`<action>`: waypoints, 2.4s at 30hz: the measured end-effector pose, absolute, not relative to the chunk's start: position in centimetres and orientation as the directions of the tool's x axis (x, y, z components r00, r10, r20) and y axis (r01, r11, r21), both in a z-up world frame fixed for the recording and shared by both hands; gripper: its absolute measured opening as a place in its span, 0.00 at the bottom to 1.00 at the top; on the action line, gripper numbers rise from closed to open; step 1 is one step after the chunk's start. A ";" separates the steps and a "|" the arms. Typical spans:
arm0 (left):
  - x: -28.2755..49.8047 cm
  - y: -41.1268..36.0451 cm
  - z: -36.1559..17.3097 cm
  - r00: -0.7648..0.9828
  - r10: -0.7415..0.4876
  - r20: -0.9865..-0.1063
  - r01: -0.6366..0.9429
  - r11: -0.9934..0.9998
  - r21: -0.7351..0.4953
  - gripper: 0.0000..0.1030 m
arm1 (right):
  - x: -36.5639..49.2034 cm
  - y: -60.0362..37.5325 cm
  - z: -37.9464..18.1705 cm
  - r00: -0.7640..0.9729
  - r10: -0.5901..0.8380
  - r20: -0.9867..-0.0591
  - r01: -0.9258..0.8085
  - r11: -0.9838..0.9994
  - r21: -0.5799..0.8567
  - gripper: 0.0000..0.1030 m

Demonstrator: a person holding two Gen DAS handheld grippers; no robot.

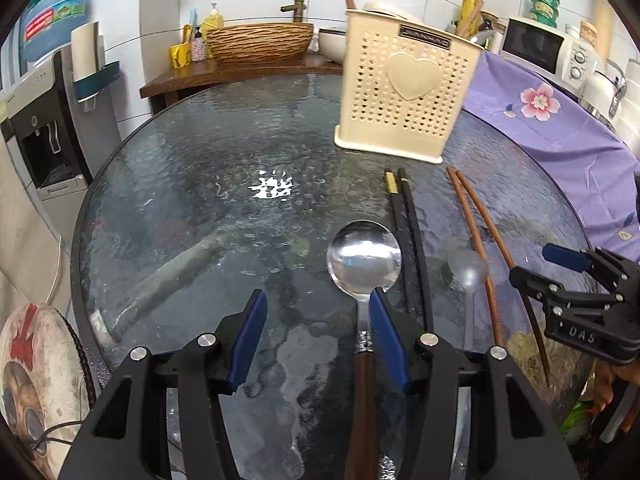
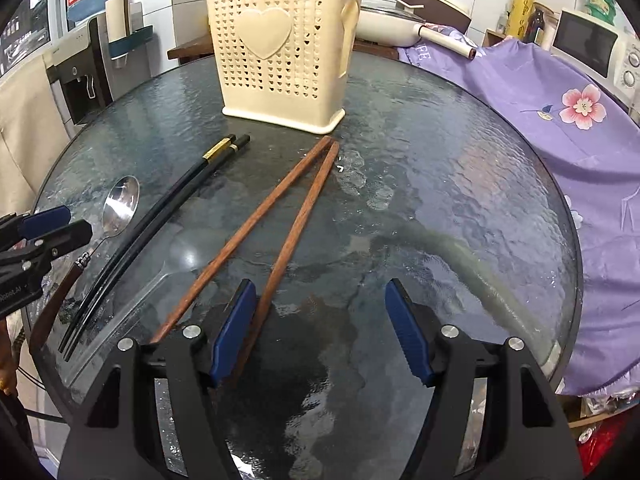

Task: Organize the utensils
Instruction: 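Grasp the wooden-handled silver spoon with the left tool while the right tool grasps a wooden chopstick, then lift the spoon with the left tool while the right tool lifts its chopstick toward the caddy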

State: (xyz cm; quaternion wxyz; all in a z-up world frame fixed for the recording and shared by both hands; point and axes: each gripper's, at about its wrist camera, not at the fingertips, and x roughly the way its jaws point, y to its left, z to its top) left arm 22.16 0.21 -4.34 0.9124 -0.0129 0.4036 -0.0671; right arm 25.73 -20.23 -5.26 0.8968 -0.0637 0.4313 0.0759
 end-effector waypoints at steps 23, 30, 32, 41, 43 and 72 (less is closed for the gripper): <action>24.8 -3.3 -4.8 0.625 -0.115 -0.772 0.190 0.982 0.007 0.43 | 29.7 -20.0 -5.2 0.563 0.132 -0.816 -0.212 0.977 0.012 0.61; 26.2 -3.8 -4.9 0.625 -0.101 -0.774 0.165 0.986 0.005 0.43 | 33.4 -19.2 -4.9 0.539 0.110 -0.835 -0.184 0.983 0.011 0.51; 26.6 -3.8 -4.8 0.625 -0.092 -0.775 0.154 0.988 0.007 0.43 | 34.5 -18.8 -4.8 0.533 0.102 -0.840 -0.179 0.984 0.007 0.48; 27.8 -4.2 -4.7 0.609 -0.084 -0.789 0.143 0.990 0.005 0.44 | 37.1 -18.0 -4.7 0.507 0.096 -0.856 -0.186 0.983 0.000 0.39; 27.9 -4.2 -4.7 0.611 -0.080 -0.788 0.141 0.990 0.009 0.45 | 37.2 -18.0 -4.7 0.506 0.096 -0.857 -0.190 0.982 -0.002 0.38; 30.0 -4.6 -4.0 0.626 -0.076 -0.776 0.135 0.991 0.012 0.45 | 38.5 -18.3 -4.7 0.503 0.127 -0.855 -0.200 0.979 0.028 0.07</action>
